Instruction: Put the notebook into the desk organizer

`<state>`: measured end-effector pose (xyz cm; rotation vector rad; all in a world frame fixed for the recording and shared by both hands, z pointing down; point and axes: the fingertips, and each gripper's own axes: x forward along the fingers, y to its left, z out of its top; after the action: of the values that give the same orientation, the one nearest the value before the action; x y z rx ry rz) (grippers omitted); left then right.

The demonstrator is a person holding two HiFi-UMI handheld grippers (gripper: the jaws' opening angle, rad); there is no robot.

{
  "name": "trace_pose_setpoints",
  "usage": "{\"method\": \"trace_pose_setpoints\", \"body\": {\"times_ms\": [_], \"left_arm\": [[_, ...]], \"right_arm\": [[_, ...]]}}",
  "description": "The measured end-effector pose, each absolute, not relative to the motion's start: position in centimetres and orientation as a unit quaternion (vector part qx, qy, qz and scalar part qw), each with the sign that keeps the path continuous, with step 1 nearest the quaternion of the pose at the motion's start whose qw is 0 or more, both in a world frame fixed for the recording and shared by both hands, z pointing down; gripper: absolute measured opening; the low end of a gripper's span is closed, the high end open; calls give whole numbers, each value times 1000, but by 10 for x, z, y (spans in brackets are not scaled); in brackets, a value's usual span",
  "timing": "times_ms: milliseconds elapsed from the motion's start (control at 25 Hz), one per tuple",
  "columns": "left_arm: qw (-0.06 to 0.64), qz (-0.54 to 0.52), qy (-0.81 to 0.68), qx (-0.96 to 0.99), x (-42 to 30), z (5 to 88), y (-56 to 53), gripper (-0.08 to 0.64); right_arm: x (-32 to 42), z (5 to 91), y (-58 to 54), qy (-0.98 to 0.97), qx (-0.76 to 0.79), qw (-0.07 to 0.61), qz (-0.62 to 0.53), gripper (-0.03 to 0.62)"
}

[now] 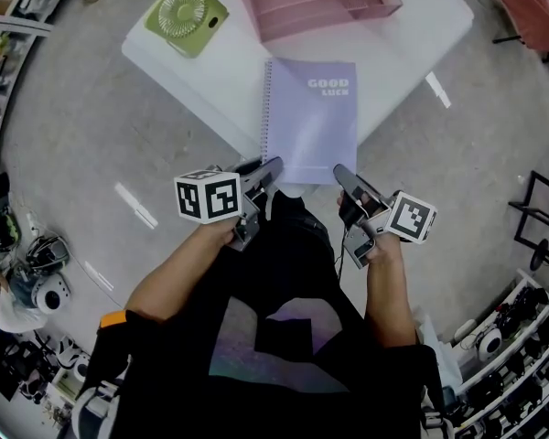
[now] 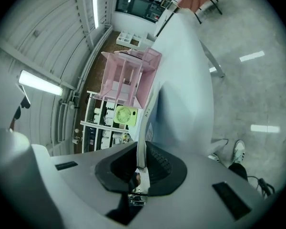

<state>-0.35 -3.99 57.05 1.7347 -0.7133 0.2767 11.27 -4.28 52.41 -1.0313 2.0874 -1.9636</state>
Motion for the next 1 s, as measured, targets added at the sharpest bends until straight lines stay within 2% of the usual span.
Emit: {"method": "trace_pose_setpoints", "body": {"times_ms": [280,560,1000], "left_arm": [[508,146,-312,790,-7,532,-47,63],[406,175,-283,851,7,481,-69,71],[328,149,-217,907,35,400,-81,67]], "right_arm": [[107,498,-35,705,-405,-15,-582,44],[112,445,-47,730,-476,-34,-489,48],[127,366,-41,723,-578,-29,-377,49]]}}
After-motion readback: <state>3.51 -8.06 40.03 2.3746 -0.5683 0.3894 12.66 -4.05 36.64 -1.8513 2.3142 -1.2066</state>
